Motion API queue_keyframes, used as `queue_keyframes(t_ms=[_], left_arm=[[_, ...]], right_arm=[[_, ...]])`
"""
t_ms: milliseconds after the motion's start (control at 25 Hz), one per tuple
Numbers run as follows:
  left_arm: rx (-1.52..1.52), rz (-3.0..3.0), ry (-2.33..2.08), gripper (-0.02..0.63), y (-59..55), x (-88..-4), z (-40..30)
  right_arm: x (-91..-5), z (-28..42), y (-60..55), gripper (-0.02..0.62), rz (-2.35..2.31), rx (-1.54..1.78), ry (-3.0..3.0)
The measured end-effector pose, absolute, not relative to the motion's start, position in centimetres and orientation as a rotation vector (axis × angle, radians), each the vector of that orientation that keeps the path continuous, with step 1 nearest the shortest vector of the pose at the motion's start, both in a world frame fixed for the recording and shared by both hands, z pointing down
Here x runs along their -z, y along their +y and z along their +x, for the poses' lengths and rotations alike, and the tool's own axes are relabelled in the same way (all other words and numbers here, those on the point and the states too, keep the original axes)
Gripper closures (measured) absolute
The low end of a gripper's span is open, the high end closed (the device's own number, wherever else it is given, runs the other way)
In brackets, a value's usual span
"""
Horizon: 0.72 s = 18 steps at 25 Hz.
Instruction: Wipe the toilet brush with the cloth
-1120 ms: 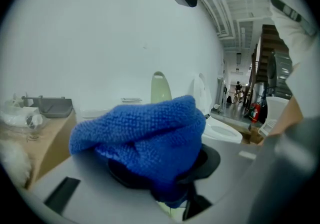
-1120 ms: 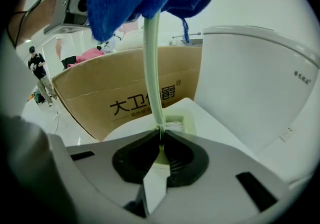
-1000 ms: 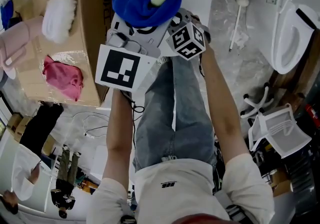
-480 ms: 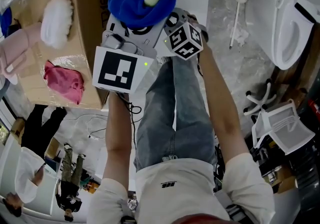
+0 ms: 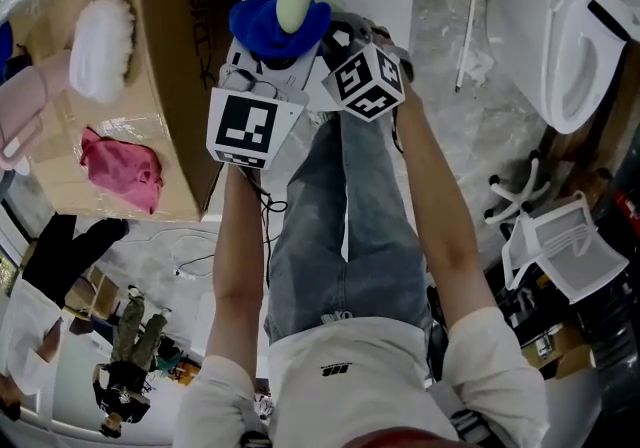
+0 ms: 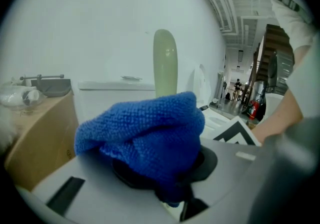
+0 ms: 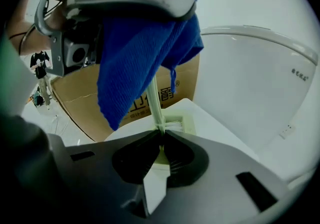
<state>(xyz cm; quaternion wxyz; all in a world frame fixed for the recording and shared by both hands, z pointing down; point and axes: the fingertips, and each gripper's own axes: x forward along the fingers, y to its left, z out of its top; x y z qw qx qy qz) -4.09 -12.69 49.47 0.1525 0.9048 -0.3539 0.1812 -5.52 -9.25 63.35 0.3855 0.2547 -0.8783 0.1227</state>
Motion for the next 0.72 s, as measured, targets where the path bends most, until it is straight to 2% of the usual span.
queue_keyframes(t_ms=[720], left_arm=[[-0.608,2.52,-0.991,0.508,-12.0,-59.3,-3.6]], right_arm=[[-63.4,-5.4,-9.3,0.571,0.667,-0.295,-2.259]])
